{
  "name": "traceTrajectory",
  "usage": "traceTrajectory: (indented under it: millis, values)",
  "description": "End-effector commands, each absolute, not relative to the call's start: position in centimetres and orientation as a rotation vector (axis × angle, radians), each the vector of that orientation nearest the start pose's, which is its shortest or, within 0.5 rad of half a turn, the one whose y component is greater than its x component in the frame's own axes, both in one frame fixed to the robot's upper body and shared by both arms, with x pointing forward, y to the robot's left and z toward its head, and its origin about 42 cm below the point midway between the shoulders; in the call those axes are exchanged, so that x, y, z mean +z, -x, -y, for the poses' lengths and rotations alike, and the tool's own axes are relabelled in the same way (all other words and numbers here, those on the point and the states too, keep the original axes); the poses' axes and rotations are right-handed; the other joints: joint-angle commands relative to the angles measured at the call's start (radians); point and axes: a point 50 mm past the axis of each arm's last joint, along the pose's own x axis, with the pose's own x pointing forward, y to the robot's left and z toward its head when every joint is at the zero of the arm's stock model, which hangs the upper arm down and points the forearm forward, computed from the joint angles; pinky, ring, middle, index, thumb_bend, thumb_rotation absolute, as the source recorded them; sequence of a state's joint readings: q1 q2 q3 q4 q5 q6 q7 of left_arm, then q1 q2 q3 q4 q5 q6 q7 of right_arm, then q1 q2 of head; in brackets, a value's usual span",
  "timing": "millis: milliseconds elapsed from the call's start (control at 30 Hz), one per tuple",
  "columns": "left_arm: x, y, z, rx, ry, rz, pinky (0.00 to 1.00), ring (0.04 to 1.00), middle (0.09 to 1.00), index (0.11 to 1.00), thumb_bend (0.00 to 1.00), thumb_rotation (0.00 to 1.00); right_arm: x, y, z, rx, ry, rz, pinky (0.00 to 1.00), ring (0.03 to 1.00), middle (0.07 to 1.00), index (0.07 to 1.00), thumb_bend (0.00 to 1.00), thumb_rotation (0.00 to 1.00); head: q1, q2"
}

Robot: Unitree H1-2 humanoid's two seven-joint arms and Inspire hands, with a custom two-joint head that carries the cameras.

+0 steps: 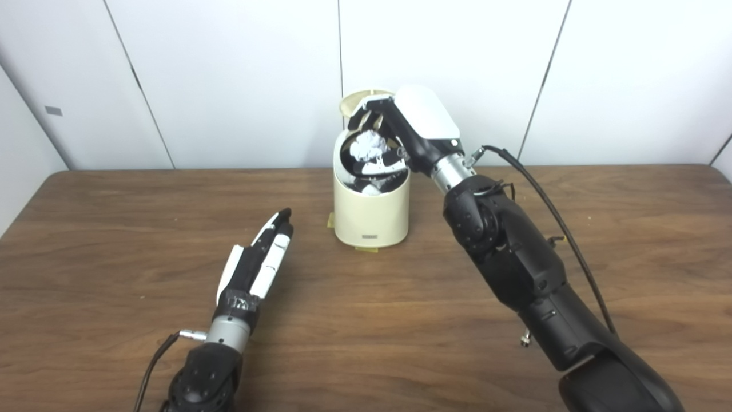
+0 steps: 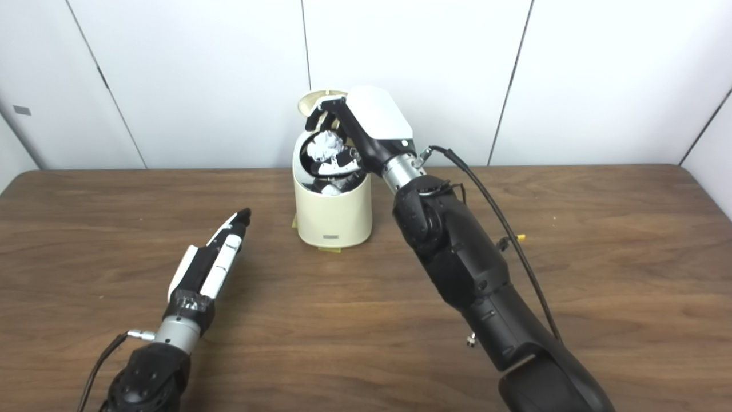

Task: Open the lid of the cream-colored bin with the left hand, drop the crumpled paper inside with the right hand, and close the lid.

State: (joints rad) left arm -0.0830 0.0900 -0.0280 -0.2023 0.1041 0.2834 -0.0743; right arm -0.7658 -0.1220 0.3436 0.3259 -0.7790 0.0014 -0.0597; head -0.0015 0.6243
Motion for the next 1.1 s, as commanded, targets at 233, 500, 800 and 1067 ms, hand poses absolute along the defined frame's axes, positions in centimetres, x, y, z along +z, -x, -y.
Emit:
traceTrajectory:
  millis: [233, 500, 800, 1067]
  values:
    - [17.57, -31.12, -22.03, -0.076, -0.203, 0.072, 1.0, 0.996, 0.974, 0.981, 0.64, 0.91, 31.17, -46.85, 9.48, 0.16, 1.127, 0.681, 0.33, 0.44, 0.586, 0.5, 0.52, 0.12, 0.003, 0.004]
    - [17.53, -31.08, -21.99, -0.07, -0.209, 0.067, 1.0, 0.998, 0.973, 0.979, 0.61, 0.91, 31.19, -46.58, 9.56, 0.164, 1.152, 0.66, 0.28, 0.43, 0.634, 0.494, 0.52, 0.15, -0.001, 0.002]
    - [17.54, -30.94, -21.94, -0.068, -0.21, 0.064, 1.0, 0.994, 0.969, 0.98, 0.6, 0.91, 31.12, -46.57, 9.63, 0.169, 1.149, 0.641, 0.27, 0.415, 0.638, 0.494, 0.52, 0.15, -0.004, 0.007]
    - [17.54, -31.01, -21.92, -0.07, -0.201, 0.064, 1.0, 0.993, 0.967, 0.982, 0.6, 0.87, 31.17, -46.53, 9.73, 0.166, 1.147, 0.636, 0.3, 0.445, 0.637, 0.494, 0.52, 0.15, -0.009, 0.009]
